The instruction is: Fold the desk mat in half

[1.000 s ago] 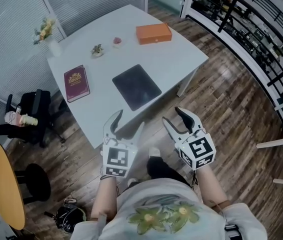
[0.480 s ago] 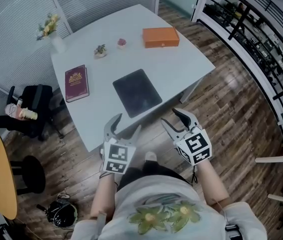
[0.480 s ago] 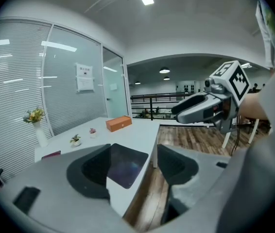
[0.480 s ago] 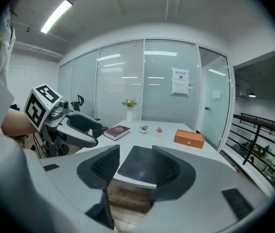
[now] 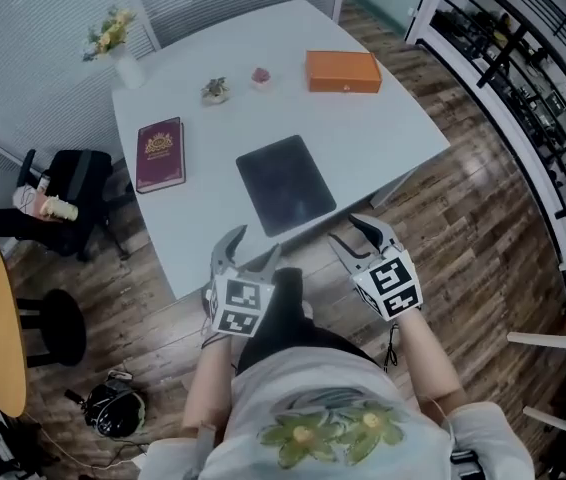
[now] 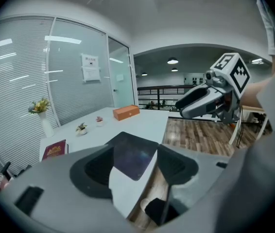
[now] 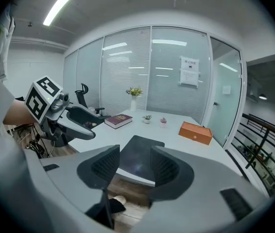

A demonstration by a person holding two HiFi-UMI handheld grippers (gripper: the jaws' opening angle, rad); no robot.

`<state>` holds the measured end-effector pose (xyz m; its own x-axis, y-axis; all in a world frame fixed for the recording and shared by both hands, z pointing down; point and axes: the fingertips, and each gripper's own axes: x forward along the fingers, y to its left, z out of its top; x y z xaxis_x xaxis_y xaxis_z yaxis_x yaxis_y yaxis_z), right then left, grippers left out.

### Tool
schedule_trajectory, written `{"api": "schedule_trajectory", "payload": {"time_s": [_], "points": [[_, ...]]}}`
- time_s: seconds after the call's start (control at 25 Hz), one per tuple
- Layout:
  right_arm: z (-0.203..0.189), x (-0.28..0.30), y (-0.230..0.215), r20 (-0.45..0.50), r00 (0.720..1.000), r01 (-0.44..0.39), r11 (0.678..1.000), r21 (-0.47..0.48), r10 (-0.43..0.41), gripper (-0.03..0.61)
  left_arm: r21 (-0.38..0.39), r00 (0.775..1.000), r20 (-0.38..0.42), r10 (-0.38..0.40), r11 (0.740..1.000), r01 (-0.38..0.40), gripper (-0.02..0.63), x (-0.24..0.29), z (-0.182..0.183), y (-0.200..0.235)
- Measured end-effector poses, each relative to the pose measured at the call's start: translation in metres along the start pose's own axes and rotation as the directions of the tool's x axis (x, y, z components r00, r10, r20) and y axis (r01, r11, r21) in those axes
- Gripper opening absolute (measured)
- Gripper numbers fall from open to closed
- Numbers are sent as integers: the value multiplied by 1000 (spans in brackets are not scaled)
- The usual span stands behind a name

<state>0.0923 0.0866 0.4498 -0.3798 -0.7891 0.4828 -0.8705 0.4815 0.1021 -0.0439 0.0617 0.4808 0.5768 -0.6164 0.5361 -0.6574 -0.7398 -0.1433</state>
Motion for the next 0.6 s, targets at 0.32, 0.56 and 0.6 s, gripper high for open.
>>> {"api": "schedule_trajectory", "payload": {"time_s": [0.32, 0.56, 0.6], "points": [[-31, 45, -8, -138, 989, -70, 995, -78, 58, 207, 30, 992, -119, -37, 999, 41, 279, 42, -31, 6], [-52, 78, -24, -263, 959, -153, 971, -181, 102, 206, 72, 969, -232, -88, 992, 107, 278, 75, -52, 7], [-56, 84, -25, -280, 953, -169, 967, -191, 111, 206, 73, 964, -249, -94, 991, 115, 278, 79, -56, 7]]}}
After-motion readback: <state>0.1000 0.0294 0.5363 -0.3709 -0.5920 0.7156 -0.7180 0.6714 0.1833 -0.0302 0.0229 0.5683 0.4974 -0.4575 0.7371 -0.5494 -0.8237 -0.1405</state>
